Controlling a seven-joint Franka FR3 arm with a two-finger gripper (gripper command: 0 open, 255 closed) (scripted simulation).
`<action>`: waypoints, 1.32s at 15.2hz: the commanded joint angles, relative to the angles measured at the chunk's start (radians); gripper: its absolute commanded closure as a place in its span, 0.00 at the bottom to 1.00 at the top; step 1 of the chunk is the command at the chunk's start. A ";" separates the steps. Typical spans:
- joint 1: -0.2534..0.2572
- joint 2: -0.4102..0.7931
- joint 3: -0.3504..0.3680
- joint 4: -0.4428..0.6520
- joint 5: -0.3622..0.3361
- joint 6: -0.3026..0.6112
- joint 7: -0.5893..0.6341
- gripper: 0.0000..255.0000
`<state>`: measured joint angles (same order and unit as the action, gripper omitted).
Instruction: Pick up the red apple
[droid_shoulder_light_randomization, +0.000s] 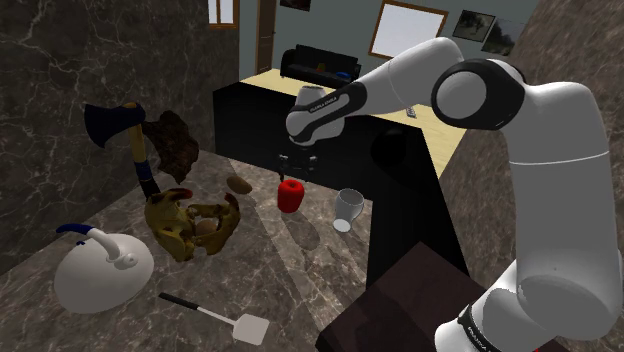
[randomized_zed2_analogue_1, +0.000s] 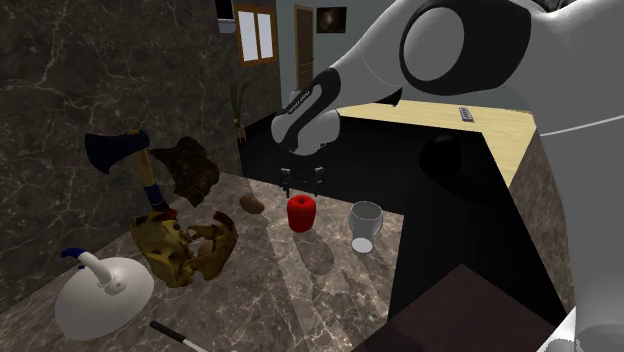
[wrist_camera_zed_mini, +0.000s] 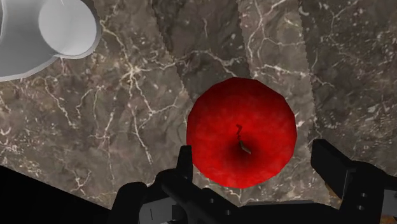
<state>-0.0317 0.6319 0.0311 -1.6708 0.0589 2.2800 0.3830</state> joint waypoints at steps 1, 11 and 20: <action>0.000 0.002 0.000 0.001 0.000 0.002 0.000 1.00; 0.000 -0.006 0.000 0.002 0.000 -0.007 0.001 1.00; 0.000 -0.077 0.000 0.017 -0.001 -0.093 0.006 1.00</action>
<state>-0.0321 0.5605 0.0308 -1.6580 0.0576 2.1963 0.3882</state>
